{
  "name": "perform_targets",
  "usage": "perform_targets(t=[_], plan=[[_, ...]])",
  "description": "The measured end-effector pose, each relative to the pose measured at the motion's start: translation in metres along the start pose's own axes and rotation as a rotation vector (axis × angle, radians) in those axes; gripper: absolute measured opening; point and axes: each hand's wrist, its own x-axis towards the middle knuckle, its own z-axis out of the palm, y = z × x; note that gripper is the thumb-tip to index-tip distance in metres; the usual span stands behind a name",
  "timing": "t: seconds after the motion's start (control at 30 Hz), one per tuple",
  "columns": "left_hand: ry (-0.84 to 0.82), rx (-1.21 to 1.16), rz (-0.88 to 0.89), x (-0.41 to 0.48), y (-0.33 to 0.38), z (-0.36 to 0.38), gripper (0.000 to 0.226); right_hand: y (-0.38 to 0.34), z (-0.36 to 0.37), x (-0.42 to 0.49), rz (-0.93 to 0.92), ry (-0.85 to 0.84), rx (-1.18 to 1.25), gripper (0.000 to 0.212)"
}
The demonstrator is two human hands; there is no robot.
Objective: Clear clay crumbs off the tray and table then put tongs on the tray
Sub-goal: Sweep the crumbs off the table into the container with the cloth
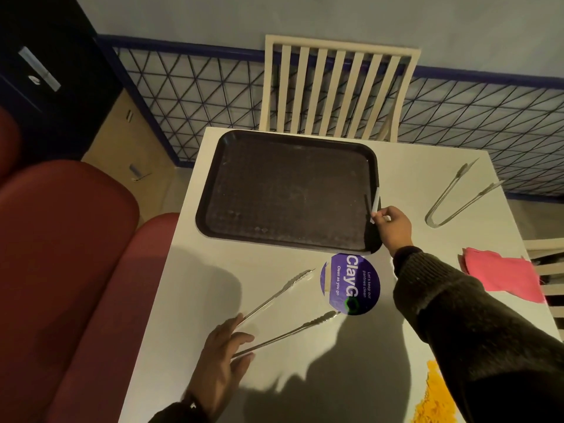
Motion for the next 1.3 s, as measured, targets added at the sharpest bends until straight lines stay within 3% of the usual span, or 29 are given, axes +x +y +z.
perform_targets(t=[0.3,0.57,0.7,0.8,0.93,1.17,1.3], plan=[[0.056,-0.041,0.017,-0.001,0.005,0.000,0.024,-0.004,0.008,0.010,-0.013,-0.005,-0.029,0.021],[0.099,-0.023,-0.055,0.008,0.016,-0.008,0.054,-0.010,0.006,0.004,-0.037,0.053,-0.115,0.020],[0.075,-0.044,-0.107,0.023,0.033,-0.014,0.031,-0.008,-0.020,-0.030,-0.085,0.101,-0.152,0.021],[0.066,0.010,0.013,0.034,0.055,-0.016,0.057,0.013,-0.058,-0.066,-0.097,0.048,-0.182,0.020],[-0.003,0.008,0.101,0.043,0.091,-0.007,0.064,0.060,-0.118,-0.112,-0.052,0.059,-0.262,0.021],[-0.021,-0.108,0.072,0.030,0.153,0.038,0.029,0.165,-0.218,-0.188,0.191,0.130,-0.396,0.020],[-0.193,-0.080,0.131,0.014,0.179,0.065,0.029,0.197,-0.252,-0.211,0.256,0.185,-0.442,0.014]])
